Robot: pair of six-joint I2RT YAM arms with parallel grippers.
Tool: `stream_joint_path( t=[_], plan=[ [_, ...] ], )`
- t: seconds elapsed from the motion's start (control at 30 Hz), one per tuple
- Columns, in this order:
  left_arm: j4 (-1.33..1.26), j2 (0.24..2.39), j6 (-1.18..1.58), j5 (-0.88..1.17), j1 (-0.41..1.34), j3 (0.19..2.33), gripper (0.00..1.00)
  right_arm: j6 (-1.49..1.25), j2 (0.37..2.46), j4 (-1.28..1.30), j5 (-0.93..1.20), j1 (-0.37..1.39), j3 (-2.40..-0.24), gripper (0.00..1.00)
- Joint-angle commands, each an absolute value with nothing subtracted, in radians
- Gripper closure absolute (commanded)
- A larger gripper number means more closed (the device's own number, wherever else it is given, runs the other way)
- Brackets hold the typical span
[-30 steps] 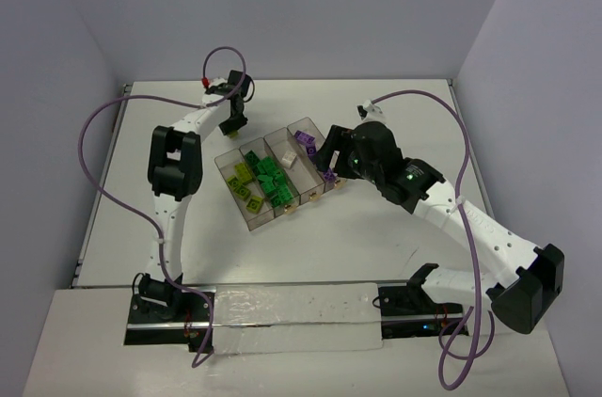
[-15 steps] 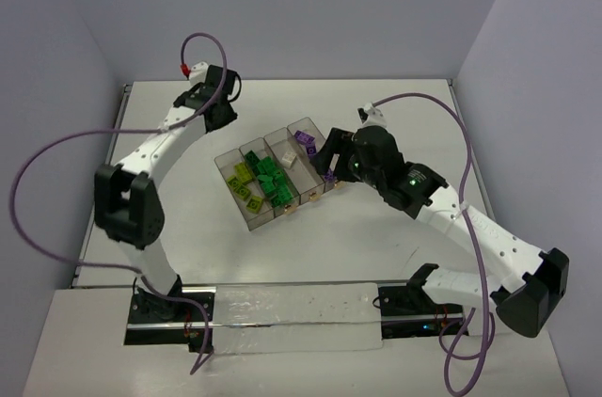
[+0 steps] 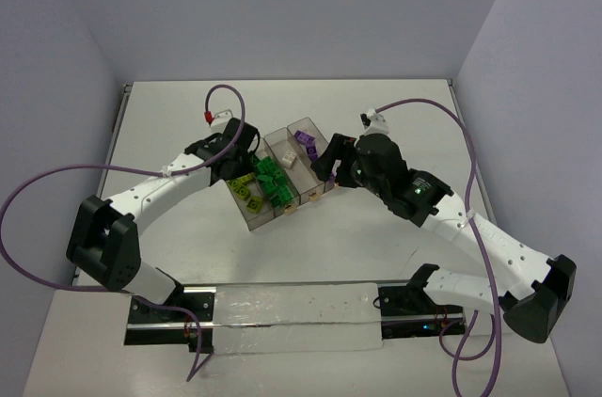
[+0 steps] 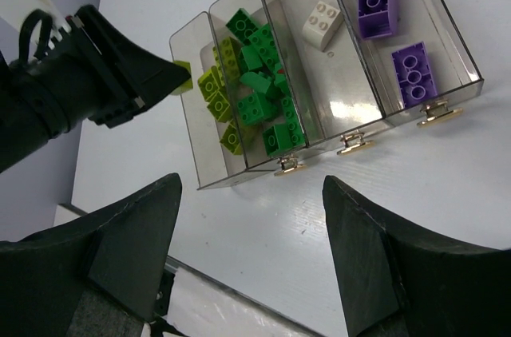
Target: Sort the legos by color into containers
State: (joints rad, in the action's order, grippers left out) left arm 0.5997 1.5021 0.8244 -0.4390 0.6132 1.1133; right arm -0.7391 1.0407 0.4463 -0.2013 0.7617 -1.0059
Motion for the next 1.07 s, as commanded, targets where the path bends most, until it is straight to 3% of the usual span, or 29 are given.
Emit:
stream_joint_path(
  t=[0.0,0.1,0.27,0.37,0.57,0.77,1.03],
  plan=[
    [0.546,1.454,0.875,-0.411,0.632,1.072,0.56,-0.749,0.995,0.438,-0.237,0.774,-0.995,0.21],
    [0.555,1.466,0.872,-0.408,0.634,1.076,0.29,-0.749,0.997,0.441,-0.235,0.775,-0.997,0.21],
    [0.579,1.467,0.861,-0.42,0.637,1.096,0.08,-0.743,0.999,0.452,-0.246,0.775,-1.005,0.21],
    [0.606,1.436,0.841,-0.446,0.637,1.132,0.07,-0.729,1.0,0.471,-0.271,0.775,-1.019,0.18],
    [0.623,1.299,0.721,-0.531,0.637,1.196,0.07,-0.696,1.02,0.598,-0.433,0.776,-1.08,0.0],
    [0.577,1.12,0.622,-0.555,0.637,1.213,0.07,-0.684,1.061,0.694,-0.581,0.772,-1.13,0.0],
    [0.557,0.981,0.572,-0.584,0.634,1.209,0.06,-0.715,1.071,0.722,-0.605,0.772,-1.123,0.0]
  ],
)
